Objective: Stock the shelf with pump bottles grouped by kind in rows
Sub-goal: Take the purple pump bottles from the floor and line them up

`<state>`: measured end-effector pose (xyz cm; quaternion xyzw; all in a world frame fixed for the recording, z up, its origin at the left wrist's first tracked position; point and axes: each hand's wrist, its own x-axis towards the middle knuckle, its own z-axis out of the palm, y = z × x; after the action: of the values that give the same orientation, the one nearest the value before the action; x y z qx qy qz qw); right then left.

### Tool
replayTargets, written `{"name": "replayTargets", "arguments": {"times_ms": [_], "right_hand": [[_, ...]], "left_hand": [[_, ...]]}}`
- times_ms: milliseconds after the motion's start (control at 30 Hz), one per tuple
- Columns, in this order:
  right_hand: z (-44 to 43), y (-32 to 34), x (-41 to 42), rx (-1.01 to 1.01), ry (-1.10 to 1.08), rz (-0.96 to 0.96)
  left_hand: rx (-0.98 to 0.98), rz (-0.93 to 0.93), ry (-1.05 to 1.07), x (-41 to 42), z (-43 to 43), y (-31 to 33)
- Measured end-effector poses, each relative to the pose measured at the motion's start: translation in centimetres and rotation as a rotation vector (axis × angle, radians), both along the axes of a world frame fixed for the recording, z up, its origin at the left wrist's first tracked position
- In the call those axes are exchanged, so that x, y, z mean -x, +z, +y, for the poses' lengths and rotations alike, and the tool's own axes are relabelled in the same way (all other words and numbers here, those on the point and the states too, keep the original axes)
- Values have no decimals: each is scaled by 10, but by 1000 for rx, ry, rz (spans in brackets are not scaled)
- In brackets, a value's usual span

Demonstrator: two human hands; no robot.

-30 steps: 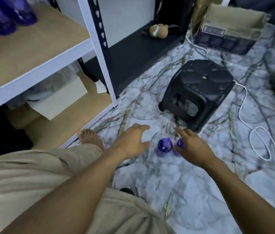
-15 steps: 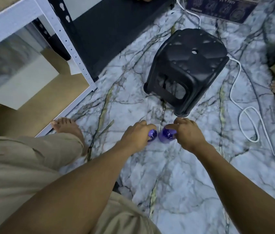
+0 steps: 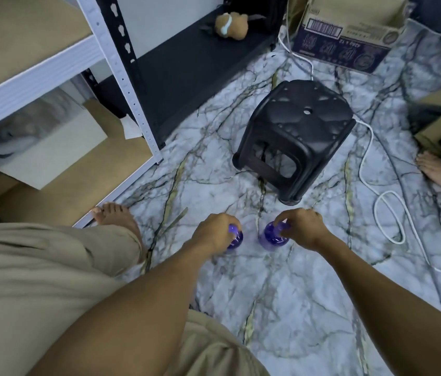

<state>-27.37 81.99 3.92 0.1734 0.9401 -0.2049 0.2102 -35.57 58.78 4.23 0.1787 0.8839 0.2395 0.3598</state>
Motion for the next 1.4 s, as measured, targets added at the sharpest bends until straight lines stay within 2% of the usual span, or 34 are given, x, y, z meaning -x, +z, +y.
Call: {"name": "replayTargets", "arguments": {"times_ms": [167, 367, 533, 667, 967, 1200, 1400], "right_hand": [[-15, 27, 0, 182, -91, 54], [-50, 77, 17, 288, -37, 140], [-91, 139, 54, 401, 17, 286], [-132, 203, 95, 482, 83, 411], [-241, 337, 206, 498, 318, 594], [-322, 411, 279, 656, 302, 669], [-367, 438, 341, 636, 264, 699]], "left_hand": [[-80, -41, 94, 9, -24, 16], [-225, -15, 224, 25, -61, 67], [-328, 111, 293, 44, -111, 125], [-323, 266, 299, 60, -155, 181], [-303, 580, 460, 99, -263, 313], [-360, 646, 608, 109, -322, 381], [-371, 660, 689, 116, -349, 411]]}}
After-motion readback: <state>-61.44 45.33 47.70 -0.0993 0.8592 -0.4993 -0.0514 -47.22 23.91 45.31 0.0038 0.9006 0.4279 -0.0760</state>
